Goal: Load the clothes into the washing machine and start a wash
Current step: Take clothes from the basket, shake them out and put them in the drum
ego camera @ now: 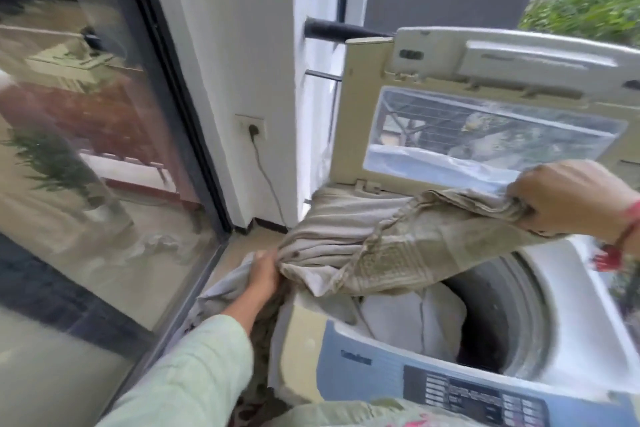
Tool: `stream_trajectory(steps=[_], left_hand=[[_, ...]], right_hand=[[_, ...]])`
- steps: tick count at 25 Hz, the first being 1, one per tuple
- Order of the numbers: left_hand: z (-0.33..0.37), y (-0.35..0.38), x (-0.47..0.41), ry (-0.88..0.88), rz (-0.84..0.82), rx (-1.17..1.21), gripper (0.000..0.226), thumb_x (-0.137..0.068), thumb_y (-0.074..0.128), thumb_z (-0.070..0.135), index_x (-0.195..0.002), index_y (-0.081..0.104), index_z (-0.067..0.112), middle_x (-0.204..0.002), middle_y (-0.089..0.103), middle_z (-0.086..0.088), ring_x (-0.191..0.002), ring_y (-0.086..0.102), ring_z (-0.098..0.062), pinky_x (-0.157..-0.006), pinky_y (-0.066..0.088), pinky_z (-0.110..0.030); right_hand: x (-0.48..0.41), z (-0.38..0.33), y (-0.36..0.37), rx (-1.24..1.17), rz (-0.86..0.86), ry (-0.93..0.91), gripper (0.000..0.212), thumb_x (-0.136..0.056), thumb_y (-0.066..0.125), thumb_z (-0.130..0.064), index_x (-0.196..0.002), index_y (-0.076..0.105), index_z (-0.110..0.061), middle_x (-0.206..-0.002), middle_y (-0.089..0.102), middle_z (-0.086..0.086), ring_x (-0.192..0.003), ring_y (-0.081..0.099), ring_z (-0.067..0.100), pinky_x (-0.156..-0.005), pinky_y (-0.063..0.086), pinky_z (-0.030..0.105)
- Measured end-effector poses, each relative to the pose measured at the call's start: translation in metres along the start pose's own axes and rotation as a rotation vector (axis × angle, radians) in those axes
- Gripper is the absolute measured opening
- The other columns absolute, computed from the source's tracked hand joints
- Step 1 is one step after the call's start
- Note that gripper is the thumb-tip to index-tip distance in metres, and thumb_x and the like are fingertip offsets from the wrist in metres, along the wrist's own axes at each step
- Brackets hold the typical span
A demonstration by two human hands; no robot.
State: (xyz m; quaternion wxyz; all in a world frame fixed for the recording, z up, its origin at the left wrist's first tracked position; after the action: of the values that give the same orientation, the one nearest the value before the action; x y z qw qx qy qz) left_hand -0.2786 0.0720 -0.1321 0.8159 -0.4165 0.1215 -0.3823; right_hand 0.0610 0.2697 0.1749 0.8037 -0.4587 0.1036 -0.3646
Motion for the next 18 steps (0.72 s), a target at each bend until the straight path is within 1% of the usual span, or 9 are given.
stream_trajectory(steps=[2, 4, 6, 8, 10, 13, 15, 17, 18], left_hand=[[-0.016, -0.027, 0.001, -0.097, 0.196, 0.114, 0.028, -0.092, 0.036, 0.02, -0.1, 0.062, 0.012, -0.107, 0.063, -0.019, -0.101, 0.057, -0.037, -0.085, 0.045, -0.039], [0.005, -0.062, 0.008, -0.032, 0.362, 0.17, 0.035, -0.085, 0.033, 0.019, -0.107, 0.059, 0.011, -0.102, 0.062, -0.02, -0.094, 0.058, -0.033, -0.083, 0.046, -0.034], [0.064, -0.103, 0.024, 0.08, 0.436, 0.328, 0.023, -0.085, 0.041, 0.006, -0.102, 0.057, 0.005, -0.091, 0.06, -0.014, -0.078, 0.057, -0.008, -0.068, 0.041, -0.012], [0.136, -0.152, 0.042, 0.281, 0.524, 0.46, 0.015, -0.082, 0.043, 0.003, -0.092, 0.054, 0.006, -0.081, 0.057, -0.003, -0.066, 0.049, 0.011, -0.059, 0.035, -0.007], [0.194, -0.181, 0.059, 0.457, 0.561, 0.563, 0.011, -0.082, 0.042, 0.011, -0.086, 0.051, 0.016, -0.073, 0.054, 0.013, -0.066, 0.047, 0.006, -0.061, 0.039, -0.022], [0.265, -0.166, 0.098, 0.647, 0.461, 0.59, 0.012, -0.086, 0.045, 0.012, -0.085, 0.05, 0.023, -0.073, 0.054, 0.002, -0.07, 0.051, -0.022, -0.061, 0.041, -0.037], [0.3, -0.125, 0.118, 0.747, 0.313, 0.328, 0.013, -0.084, 0.048, 0.011, -0.091, 0.052, 0.021, -0.072, 0.052, 0.001, -0.073, 0.05, -0.025, -0.061, 0.041, -0.034], [0.3, -0.056, 0.114, 0.692, -0.008, -0.212, 0.028, -0.08, 0.051, 0.014, -0.108, 0.053, 0.017, -0.087, 0.06, -0.002, -0.088, 0.052, -0.028, -0.068, 0.041, -0.036], [0.283, -0.027, 0.107, 0.582, -0.214, -0.433, 0.034, -0.081, 0.053, 0.02, -0.116, 0.05, 0.018, -0.104, 0.061, -0.006, -0.1, 0.053, -0.03, -0.075, 0.042, -0.037]], right_hand=[[0.005, -0.001, 0.005, -0.108, 0.136, 0.04, 0.016, -0.078, 0.051, -0.043, -0.083, 0.059, -0.031, -0.084, 0.062, -0.01, -0.079, 0.065, 0.017, -0.058, 0.044, 0.025], [0.013, 0.0, 0.021, -0.256, 0.196, 0.137, 0.02, -0.079, 0.055, -0.041, -0.092, 0.061, -0.026, -0.087, 0.062, -0.005, -0.083, 0.065, 0.023, -0.06, 0.043, 0.027], [0.015, -0.004, 0.045, -0.379, 0.216, 0.263, 0.023, -0.081, 0.058, -0.038, -0.097, 0.06, -0.021, -0.091, 0.06, 0.001, -0.087, 0.063, 0.026, -0.061, 0.042, 0.03], [0.017, 0.0, 0.06, -0.534, 0.325, 0.402, 0.022, -0.081, 0.062, -0.031, -0.093, 0.055, -0.014, -0.091, 0.058, 0.007, -0.087, 0.06, 0.031, -0.062, 0.04, 0.034], [0.022, 0.012, 0.079, -0.73, 0.459, 0.571, 0.023, -0.081, 0.061, -0.026, -0.094, 0.052, -0.009, -0.092, 0.055, 0.014, -0.086, 0.055, 0.035, -0.066, 0.037, 0.038], [0.023, 0.017, 0.114, -0.951, 0.566, 0.665, 0.025, -0.08, 0.053, -0.022, -0.099, 0.052, -0.005, -0.094, 0.054, 0.022, -0.089, 0.049, 0.036, -0.07, 0.029, 0.038], [0.001, -0.012, 0.145, -0.985, 0.258, 0.377, 0.023, -0.078, 0.059, -0.024, -0.099, 0.055, -0.016, -0.097, 0.061, 0.019, -0.087, 0.054, 0.029, -0.07, 0.038, 0.033], [-0.003, -0.065, 0.18, -0.836, -0.443, -0.013, 0.04, -0.077, 0.06, -0.03, -0.116, 0.056, -0.02, -0.112, 0.063, 0.011, -0.082, 0.054, 0.018, -0.068, 0.049, 0.022], [0.003, -0.078, 0.189, -0.75, -0.693, -0.089, 0.05, -0.079, 0.061, -0.031, -0.126, 0.053, -0.015, -0.118, 0.061, 0.009, -0.08, 0.055, 0.017, -0.063, 0.049, 0.018]])
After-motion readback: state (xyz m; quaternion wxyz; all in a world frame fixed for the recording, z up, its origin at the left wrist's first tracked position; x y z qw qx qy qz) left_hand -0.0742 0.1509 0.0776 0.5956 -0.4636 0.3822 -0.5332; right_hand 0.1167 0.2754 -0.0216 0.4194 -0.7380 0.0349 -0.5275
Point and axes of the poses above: each hand's wrist, its own x-axis away from the middle knuckle, its own y-axis out of the palm, z = x × y, the point moved 6 cm from there along -x, towards the middle knuckle
